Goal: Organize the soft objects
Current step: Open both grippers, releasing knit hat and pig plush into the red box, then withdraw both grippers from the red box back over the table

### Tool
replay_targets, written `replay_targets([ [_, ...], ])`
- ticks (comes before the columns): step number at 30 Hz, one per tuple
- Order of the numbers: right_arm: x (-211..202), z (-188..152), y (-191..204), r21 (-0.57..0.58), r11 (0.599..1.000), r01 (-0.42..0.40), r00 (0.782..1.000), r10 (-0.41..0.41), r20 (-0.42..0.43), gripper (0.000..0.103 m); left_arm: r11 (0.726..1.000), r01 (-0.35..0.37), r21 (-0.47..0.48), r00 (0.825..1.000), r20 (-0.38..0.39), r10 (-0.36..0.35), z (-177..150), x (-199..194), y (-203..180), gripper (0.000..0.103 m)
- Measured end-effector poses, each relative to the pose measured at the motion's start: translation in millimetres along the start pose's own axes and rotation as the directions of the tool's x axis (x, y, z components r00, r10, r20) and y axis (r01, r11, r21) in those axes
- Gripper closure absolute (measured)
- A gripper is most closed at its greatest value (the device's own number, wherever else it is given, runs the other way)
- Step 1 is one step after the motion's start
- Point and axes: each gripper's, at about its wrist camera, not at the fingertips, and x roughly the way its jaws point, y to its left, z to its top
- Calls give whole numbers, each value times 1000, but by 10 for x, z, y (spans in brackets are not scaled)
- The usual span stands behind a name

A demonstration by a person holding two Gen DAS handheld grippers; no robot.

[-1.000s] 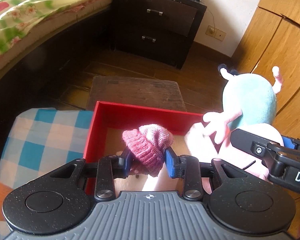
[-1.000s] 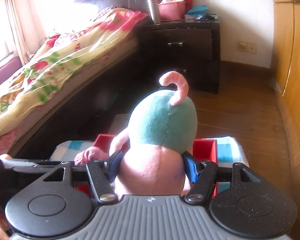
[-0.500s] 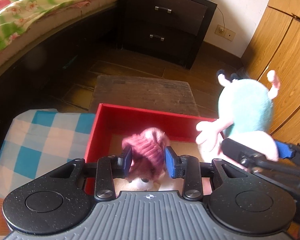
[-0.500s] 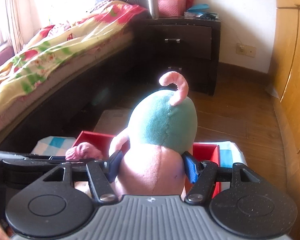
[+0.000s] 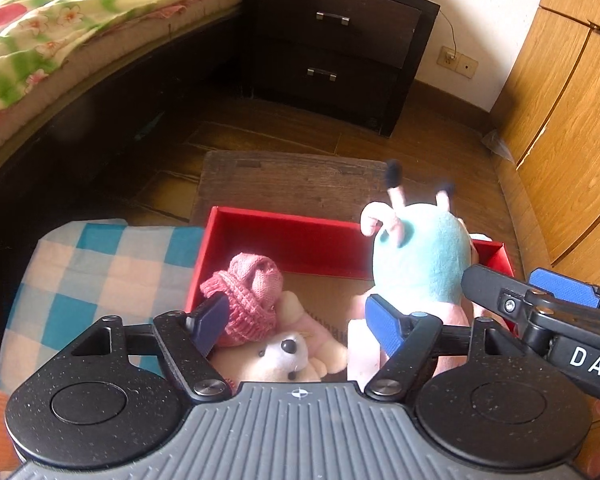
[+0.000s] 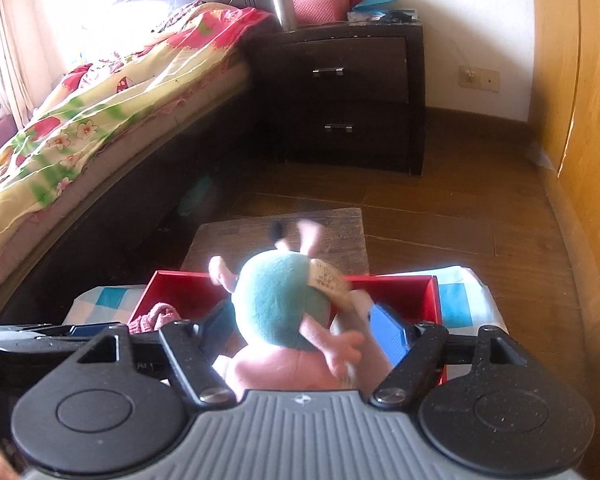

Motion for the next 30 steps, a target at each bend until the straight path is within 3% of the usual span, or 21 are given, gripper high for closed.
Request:
replay_targets([
  [11, -232, -3, 70, -19, 1000, 10, 999, -11, -45, 47, 999, -18, 29, 999, -39, 19, -97, -173, -18, 25],
  [21, -360, -116, 181, -120, 991, 55, 993, -68, -101, 47, 997, -49, 67, 997, -51, 53, -186, -434, -39, 24],
  [30, -715, -274, 228, -166, 985, 46, 990, -66, -121, 47, 995, -34, 95, 994, -101, 44, -516, -669, -83, 23],
])
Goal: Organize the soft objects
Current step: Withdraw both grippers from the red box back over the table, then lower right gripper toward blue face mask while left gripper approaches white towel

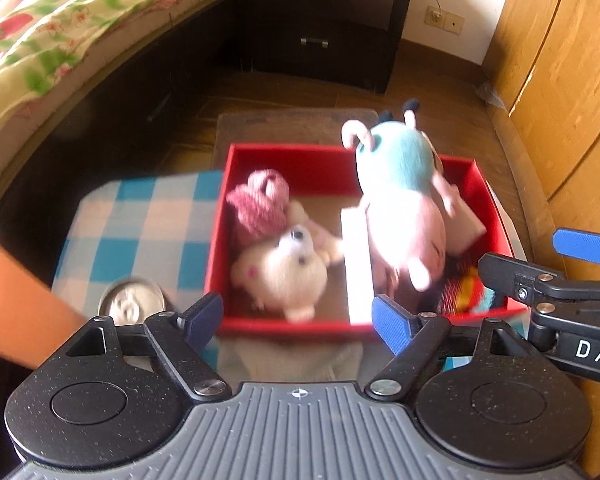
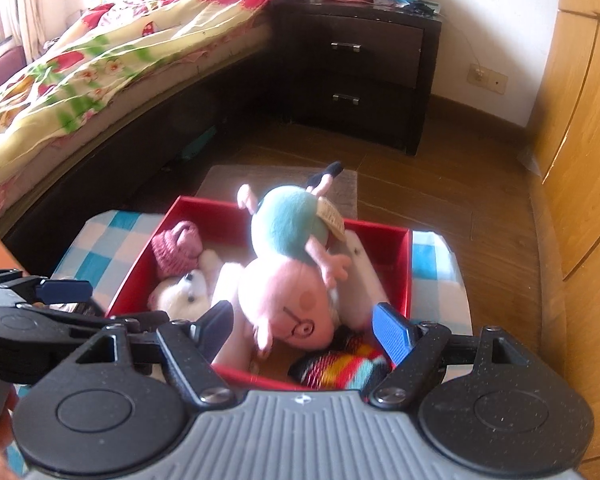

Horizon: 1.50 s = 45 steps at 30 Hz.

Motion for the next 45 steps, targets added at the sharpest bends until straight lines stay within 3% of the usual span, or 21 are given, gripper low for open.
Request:
replay_targets([
  [18, -443, -766, 93, -15, 998, -56, 996, 55, -68, 47, 997, -4, 80, 999, -32, 6, -674, -344, -89, 23],
  [32, -392, -1211, 100, -88, 993, -74, 984, 58, -170, 46, 988, 3, 155, 996, -91, 11, -975, -337, -175, 22],
  [45, -375, -1403, 74, -128, 988, -91, 974, 61, -217, 46, 972, 10, 237, 993, -120, 20, -1267, -381, -297, 22],
])
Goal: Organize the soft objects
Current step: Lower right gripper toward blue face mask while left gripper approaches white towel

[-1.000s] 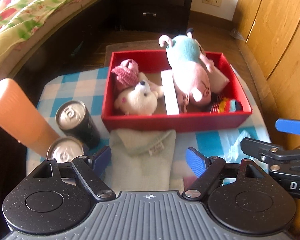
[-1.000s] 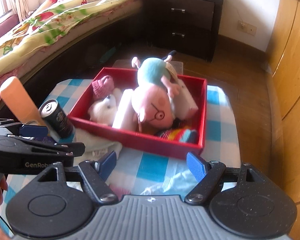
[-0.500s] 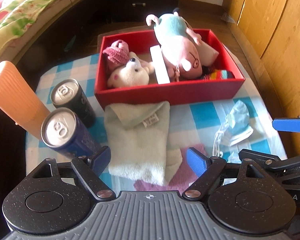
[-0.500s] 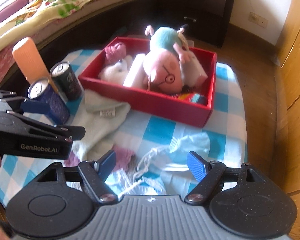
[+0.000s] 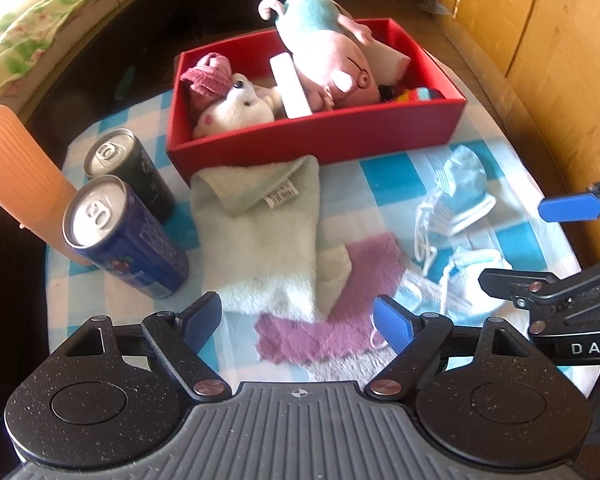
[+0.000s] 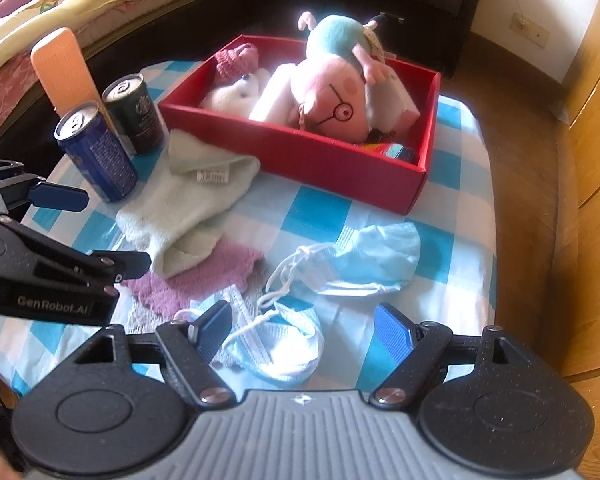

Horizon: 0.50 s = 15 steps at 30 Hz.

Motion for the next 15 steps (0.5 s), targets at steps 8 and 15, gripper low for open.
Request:
replay_targets([
  [8, 52, -98, 114, -47, 999, -10, 1000, 9, -27, 45, 998, -32, 55, 999, 6, 31, -107, -8, -86, 19],
  [15, 97, -110, 48, -34, 999, 3, 999, -4, -43, 45, 1000, 11, 3, 999, -33, -11, -112, 76, 19, 19],
])
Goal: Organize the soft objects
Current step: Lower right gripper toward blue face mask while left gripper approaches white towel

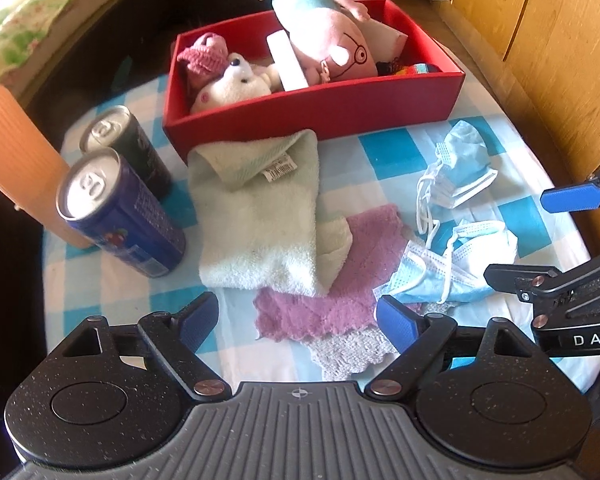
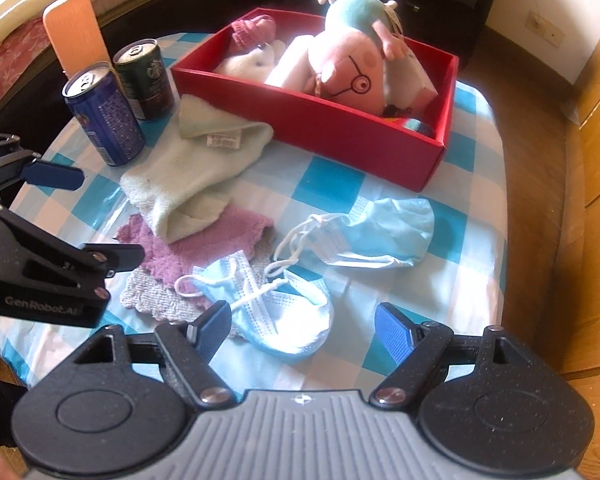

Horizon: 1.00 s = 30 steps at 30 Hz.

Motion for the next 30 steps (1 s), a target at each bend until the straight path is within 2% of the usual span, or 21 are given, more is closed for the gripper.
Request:
replay_targets([
  [4, 30, -1, -19, 2, 1000, 4, 1000, -4, -8, 45, 999, 25, -19, 1000, -10, -26, 26, 45, 24, 19],
  [7, 32, -1, -41, 9, 1000, 8, 1000, -8, -8, 45, 996, 56, -69, 998, -10, -57, 94, 72, 93, 19],
  [11, 23, 6, -50, 11, 1000, 7, 1000, -6, -4, 43, 988, 65, -138, 998, 18, -63, 206, 47, 202, 20],
  [13, 36, -4, -58, 7, 1000, 7, 1000, -7, -6, 40, 987, 74, -144, 997, 16, -73, 242, 61, 203, 20],
  [23, 152, -41, -35, -11, 1000, -19, 999, 19, -41, 39, 988, 77, -136, 997, -8, -78, 294, 143, 137, 20],
  [30, 409, -81, 43, -72, 997, 13, 996, -19, -92, 41, 989, 78, -127, 996, -34, -83, 290, 177, 117, 20],
])
